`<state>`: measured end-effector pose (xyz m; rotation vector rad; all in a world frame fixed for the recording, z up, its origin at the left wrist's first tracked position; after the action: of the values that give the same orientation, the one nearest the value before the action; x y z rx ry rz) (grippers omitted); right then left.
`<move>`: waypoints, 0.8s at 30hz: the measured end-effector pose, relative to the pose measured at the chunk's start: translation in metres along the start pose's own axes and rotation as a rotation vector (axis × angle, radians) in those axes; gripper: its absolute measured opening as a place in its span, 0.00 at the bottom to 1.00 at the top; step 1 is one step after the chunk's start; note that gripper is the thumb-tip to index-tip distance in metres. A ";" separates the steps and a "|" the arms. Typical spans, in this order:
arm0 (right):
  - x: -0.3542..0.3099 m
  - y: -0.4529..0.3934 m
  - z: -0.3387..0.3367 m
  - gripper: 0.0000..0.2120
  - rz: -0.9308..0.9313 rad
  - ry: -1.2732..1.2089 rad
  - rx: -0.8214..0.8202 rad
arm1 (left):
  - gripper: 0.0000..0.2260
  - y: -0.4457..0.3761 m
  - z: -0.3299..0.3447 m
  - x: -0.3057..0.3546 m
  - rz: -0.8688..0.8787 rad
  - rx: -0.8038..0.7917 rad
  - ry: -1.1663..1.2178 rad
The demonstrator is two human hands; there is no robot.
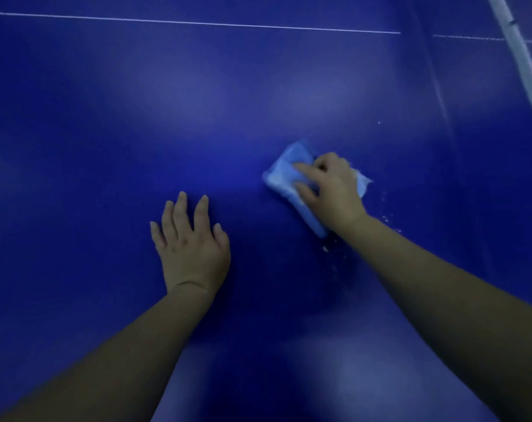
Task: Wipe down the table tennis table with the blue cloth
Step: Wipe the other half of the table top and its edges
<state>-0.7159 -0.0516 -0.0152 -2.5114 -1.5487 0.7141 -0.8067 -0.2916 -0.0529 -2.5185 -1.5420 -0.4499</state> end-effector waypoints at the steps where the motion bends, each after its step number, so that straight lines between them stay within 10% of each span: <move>1: 0.032 -0.006 -0.010 0.15 0.122 0.050 0.058 | 0.24 0.000 0.001 0.000 0.001 0.004 -0.021; 6: 0.129 -0.032 -0.029 0.17 0.631 0.200 0.138 | 0.24 0.000 -0.002 -0.002 -0.028 0.025 -0.047; 13: 0.028 -0.028 0.000 0.15 -0.021 -0.047 0.006 | 0.27 -0.001 -0.006 -0.002 -0.049 0.039 -0.050; 20: 0.152 -0.049 -0.027 0.17 0.654 0.182 0.167 | 0.26 -0.002 -0.007 -0.003 -0.074 0.038 -0.067; 24: 0.044 -0.055 0.009 0.17 0.134 -0.011 -0.021 | 0.27 -0.001 -0.006 -0.002 -0.087 0.014 -0.067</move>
<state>-0.7489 0.0117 -0.0203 -2.6512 -1.4084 0.7329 -0.8097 -0.2949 -0.0477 -2.4880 -1.6785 -0.3682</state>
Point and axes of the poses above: each hand's wrist, its own y-axis away from the middle knuckle, its own z-axis out of the palm, x = y × z, the point moved 10 cm from there along -y, towards the middle knuckle, and after that the axes turned 5 degrees about x, right-handed, at the moved point
